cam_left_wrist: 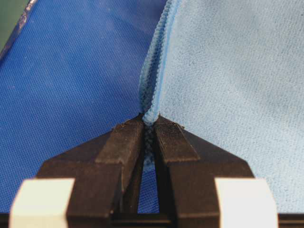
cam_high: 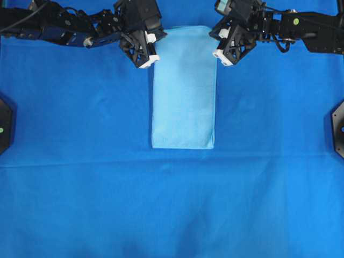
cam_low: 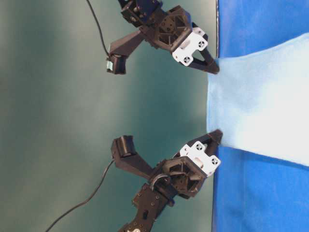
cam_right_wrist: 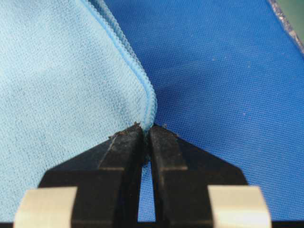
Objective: Fold the light blue towel.
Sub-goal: 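Move both grippers to the far corners of the rectangle and pinch, then fold the far edge over toward the near edge with both grippers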
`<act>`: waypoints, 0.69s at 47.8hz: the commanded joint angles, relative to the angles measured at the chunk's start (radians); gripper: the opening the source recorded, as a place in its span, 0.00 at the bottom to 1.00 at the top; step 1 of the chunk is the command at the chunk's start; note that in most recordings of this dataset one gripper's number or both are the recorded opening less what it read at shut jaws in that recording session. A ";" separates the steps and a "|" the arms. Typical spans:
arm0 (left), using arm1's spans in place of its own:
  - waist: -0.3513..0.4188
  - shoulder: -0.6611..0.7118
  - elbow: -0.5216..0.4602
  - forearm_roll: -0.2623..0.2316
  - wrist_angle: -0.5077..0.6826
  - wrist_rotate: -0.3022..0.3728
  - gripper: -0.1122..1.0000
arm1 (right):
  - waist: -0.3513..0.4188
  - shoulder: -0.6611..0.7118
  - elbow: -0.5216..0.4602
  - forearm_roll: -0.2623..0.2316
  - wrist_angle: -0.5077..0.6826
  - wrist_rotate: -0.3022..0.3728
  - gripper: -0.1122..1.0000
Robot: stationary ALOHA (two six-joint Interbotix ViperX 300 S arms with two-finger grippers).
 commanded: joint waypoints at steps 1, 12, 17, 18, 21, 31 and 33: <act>-0.006 -0.043 -0.006 -0.002 0.002 0.002 0.13 | 0.003 -0.035 -0.003 -0.002 0.000 0.002 0.15; -0.071 -0.107 0.032 -0.002 0.048 -0.002 0.13 | 0.080 -0.104 0.025 0.005 0.049 0.020 0.15; -0.129 -0.153 0.063 0.000 0.080 -0.002 0.13 | 0.146 -0.153 0.046 0.014 0.106 0.032 0.15; -0.143 -0.160 0.069 -0.002 0.084 -0.002 0.13 | 0.160 -0.163 0.049 0.015 0.117 0.037 0.15; -0.190 -0.183 0.095 0.000 0.095 -0.006 0.13 | 0.204 -0.186 0.063 0.020 0.146 0.051 0.15; -0.334 -0.207 0.158 -0.002 0.098 -0.060 0.13 | 0.356 -0.215 0.104 0.029 0.202 0.147 0.15; -0.367 -0.209 0.163 -0.002 0.101 -0.060 0.13 | 0.385 -0.216 0.109 0.028 0.212 0.169 0.15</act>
